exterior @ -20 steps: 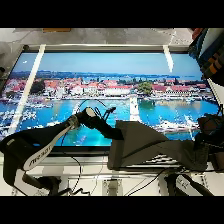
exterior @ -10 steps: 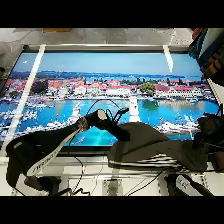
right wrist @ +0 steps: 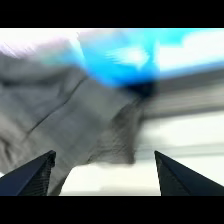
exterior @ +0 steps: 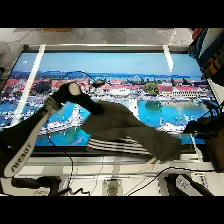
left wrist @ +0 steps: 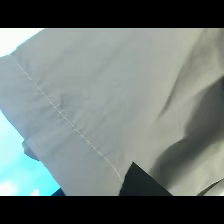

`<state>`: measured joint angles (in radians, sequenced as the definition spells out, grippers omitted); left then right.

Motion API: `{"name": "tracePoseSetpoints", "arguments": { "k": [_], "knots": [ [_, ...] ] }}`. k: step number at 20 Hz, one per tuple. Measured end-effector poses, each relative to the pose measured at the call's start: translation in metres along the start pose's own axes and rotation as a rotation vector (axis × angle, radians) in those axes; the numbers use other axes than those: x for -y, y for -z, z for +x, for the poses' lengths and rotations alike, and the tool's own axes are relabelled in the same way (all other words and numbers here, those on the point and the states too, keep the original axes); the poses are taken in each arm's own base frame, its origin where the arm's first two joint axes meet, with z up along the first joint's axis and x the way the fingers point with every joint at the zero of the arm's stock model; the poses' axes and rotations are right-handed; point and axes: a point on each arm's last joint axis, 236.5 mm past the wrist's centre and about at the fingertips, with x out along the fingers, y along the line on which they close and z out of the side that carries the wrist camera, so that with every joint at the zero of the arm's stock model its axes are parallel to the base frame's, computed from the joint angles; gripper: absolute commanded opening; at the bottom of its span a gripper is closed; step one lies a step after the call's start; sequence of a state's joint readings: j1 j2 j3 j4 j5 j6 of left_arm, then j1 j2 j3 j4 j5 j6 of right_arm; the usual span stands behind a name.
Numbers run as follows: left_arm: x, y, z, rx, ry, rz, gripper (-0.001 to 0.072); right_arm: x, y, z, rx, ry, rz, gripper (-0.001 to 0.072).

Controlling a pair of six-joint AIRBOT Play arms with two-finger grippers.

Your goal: Fold the clothes and pants, and hang the long-sleeved shirts on hangers.

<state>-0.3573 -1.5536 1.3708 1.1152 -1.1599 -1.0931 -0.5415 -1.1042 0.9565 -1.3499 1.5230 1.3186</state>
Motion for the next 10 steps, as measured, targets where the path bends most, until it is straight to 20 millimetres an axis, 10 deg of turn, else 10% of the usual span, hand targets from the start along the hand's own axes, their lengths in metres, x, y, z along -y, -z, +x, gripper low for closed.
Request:
{"name": "tracePoseSetpoints", "arguments": {
  "k": [7,10],
  "knots": [
    [-0.095,0.024,-0.069,0.061,-0.141,-0.171,0.0007,-0.063,-0.073,-0.018,0.305,-0.265,0.043,0.0688],
    [-0.104,0.042,-0.077,0.028,-0.132,-0.217,0.0007,-0.091,-0.071,-0.016,0.294,-0.317,-0.011,0.043]
  ]
}}
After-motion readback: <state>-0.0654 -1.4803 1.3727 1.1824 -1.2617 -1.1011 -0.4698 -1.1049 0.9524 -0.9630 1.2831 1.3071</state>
